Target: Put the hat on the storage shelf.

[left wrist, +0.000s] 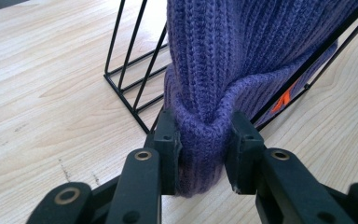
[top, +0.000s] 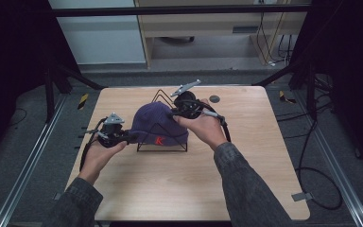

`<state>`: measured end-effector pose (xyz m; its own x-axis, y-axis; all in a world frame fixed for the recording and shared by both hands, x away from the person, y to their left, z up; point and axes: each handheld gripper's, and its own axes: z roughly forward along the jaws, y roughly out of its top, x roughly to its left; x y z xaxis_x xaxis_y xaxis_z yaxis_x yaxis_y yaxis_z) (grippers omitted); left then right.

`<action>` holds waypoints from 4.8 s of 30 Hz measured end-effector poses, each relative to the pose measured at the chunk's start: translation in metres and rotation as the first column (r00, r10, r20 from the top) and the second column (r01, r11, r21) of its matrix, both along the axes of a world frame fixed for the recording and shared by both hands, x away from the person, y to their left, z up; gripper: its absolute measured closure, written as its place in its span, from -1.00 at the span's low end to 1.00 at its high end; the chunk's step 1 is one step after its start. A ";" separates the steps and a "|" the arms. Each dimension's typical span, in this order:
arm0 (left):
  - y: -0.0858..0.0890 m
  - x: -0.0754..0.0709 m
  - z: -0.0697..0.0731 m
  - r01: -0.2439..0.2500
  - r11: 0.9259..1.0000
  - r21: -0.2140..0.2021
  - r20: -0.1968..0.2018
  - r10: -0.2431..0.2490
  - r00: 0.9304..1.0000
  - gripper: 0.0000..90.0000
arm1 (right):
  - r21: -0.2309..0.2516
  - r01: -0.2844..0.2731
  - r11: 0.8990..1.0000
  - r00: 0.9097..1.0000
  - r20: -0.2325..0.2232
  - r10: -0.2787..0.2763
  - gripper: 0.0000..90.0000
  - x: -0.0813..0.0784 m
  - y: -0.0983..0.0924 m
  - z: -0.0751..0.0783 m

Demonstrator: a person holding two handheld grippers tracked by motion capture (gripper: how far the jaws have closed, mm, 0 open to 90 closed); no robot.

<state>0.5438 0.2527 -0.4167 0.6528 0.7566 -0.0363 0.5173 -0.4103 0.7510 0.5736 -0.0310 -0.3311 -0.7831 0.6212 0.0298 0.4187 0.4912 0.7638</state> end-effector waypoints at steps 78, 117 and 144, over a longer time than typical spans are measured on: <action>0.043 -0.034 -0.071 -0.228 0.964 0.134 -0.107 0.243 0.964 -0.84 | 0.056 0.072 0.996 0.994 0.072 -0.076 -0.32 -0.056 -0.056 0.011; 0.040 -0.037 -0.081 -0.195 0.968 0.159 -0.106 0.213 0.971 -1.00 | 0.036 0.256 0.966 0.967 0.007 -0.256 -0.78 -0.110 -0.162 -0.075; 0.041 -0.036 -0.083 -0.179 0.972 0.154 -0.098 0.195 0.976 -1.00 | -0.026 0.495 0.868 0.863 -0.097 -0.495 -0.75 -0.088 -0.191 -0.165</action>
